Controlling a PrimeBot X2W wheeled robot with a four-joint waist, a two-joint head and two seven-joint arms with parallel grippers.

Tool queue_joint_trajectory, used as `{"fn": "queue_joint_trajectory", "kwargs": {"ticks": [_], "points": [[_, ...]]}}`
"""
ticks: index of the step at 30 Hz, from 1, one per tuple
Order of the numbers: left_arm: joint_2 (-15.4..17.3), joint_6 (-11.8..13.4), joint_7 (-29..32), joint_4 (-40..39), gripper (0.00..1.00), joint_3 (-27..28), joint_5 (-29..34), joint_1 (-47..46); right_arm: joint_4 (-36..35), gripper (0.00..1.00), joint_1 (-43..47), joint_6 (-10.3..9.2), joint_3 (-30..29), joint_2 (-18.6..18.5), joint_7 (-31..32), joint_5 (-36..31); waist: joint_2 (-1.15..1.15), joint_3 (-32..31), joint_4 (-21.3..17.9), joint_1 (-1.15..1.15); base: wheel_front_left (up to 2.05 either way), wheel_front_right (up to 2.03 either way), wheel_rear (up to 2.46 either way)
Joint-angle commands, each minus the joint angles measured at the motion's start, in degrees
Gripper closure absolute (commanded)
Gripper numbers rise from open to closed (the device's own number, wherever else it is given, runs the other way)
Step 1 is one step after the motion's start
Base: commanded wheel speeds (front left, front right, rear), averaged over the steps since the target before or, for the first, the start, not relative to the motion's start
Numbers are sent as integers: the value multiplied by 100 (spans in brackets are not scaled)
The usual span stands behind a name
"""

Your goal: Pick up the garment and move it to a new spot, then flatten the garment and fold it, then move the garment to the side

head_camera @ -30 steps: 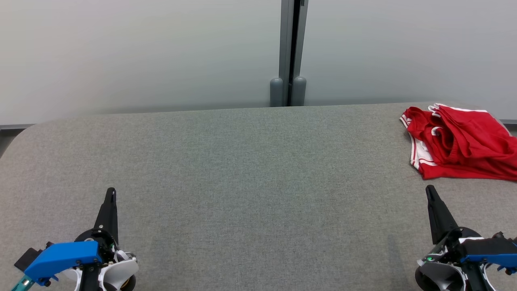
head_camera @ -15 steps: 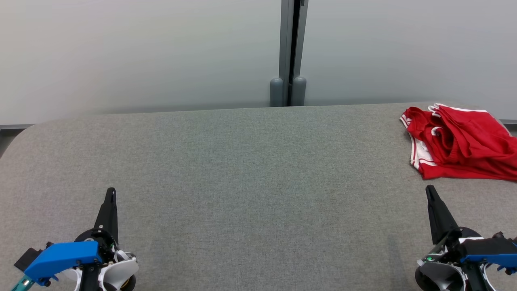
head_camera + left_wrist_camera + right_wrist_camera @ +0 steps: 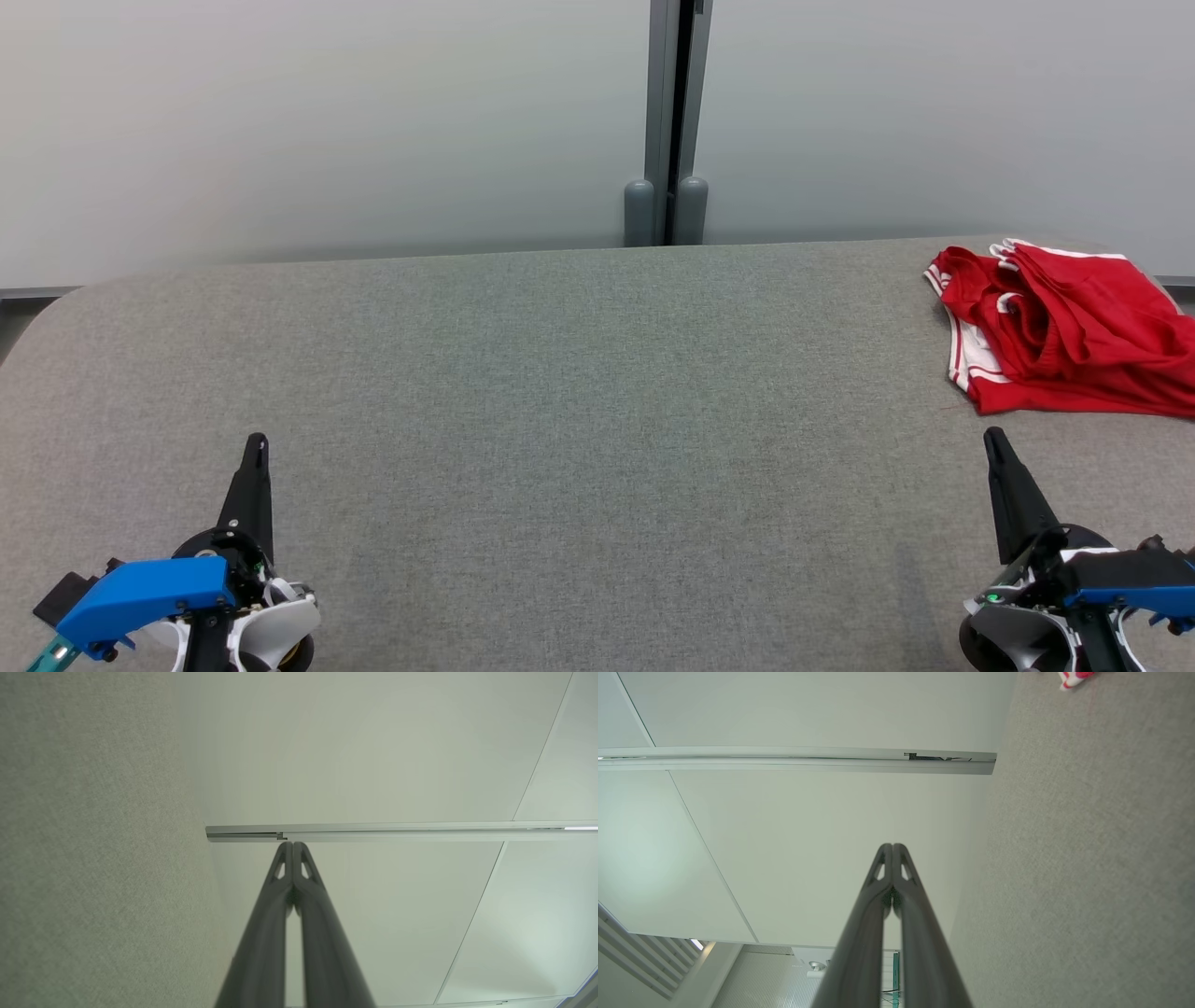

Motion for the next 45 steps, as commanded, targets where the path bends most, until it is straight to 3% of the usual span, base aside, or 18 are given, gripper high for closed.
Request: {"fn": "queue_joint_trajectory", "kwargs": {"ticks": [1,45], "points": [[-9,-56,20,-22,100,9,-16,-56,9,100,-63,2,-14,5,21,14,0,0,0,0,0,0,0],[-9,-56,19,-23,100,8,-17,-56,9,100,-63,2,-13,4,19,16,0,0,0,0,0,0,0]]}}
